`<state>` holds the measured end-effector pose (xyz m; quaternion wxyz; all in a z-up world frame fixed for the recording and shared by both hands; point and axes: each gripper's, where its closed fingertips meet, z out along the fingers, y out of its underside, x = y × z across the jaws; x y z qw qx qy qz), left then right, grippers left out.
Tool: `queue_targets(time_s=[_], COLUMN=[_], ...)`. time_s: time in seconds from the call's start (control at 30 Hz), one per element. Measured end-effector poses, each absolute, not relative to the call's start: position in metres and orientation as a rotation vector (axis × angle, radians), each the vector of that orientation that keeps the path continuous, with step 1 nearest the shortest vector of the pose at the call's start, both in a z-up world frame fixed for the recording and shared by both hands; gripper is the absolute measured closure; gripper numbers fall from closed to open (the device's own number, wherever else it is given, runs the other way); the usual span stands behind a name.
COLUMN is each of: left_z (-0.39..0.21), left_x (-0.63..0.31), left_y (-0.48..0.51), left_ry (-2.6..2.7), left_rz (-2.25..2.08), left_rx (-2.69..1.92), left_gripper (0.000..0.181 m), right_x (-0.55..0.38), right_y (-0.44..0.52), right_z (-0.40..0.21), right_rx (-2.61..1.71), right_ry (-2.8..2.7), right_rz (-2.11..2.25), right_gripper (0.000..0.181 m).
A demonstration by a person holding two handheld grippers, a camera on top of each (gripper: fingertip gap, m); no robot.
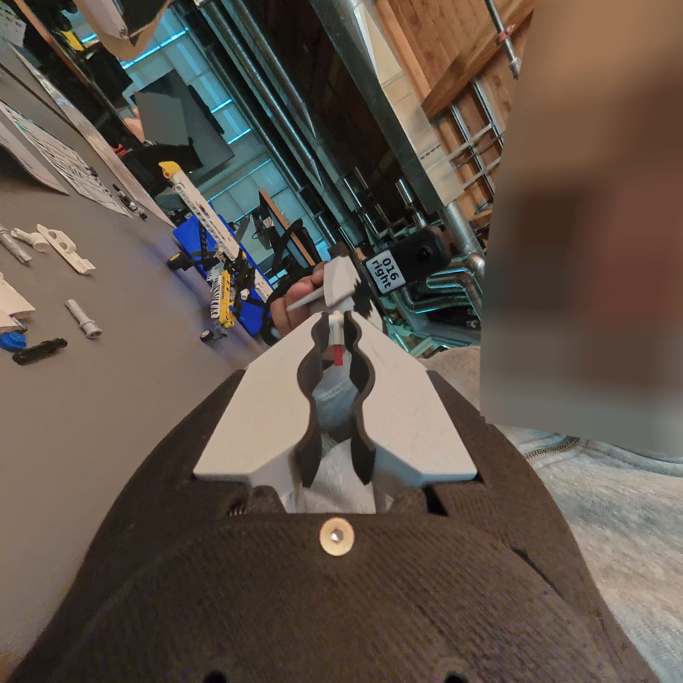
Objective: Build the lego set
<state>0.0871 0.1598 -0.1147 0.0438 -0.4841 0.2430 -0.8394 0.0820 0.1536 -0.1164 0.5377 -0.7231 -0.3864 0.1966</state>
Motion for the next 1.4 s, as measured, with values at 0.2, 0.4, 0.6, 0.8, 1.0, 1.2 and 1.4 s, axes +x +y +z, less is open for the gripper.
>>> queue_targets(time_s=[0.2,0.4,0.6,0.8,1.0,1.2,1.4], left_z=[-0.116,-0.120,-0.119,-0.120,-0.121,-0.120,-0.121], left_x=[0.089,0.093,0.095,0.096,0.096,0.096,0.096], left_y=[0.159,0.162,0.158,0.157,0.155,0.155,0.159], left_ry=[0.744,0.683,0.664,0.674,0.686,0.689,0.650], left_rz=[-2.558,-2.536,-2.548,-2.544,-2.542,-2.549,-2.533], left_rx=[-1.496,-1.536,-1.525,-1.537,-1.543,-1.542,-1.544], left_gripper=[0.176,0.176,0.176,0.176,0.175,0.175,0.175], right_x=[0.073,0.070,0.071,0.072,0.072,0.072,0.073], right_y=[0.156,0.162,0.171,0.171,0.169,0.170,0.174], right_z=[-0.124,-0.130,-0.133,-0.135,-0.136,-0.137,-0.137], right_rx=[-1.667,-1.627,-1.632,-1.643,-1.699,-1.684,-1.669], right_ry=[-0.968,-1.027,-0.973,-0.960,-0.939,-0.961,-0.934], right_rz=[0.347,0.077,-0.012,-0.039,0.036,-0.028,-0.060], right_gripper=[0.141,0.135,0.147,0.151,0.153,0.154,0.152])
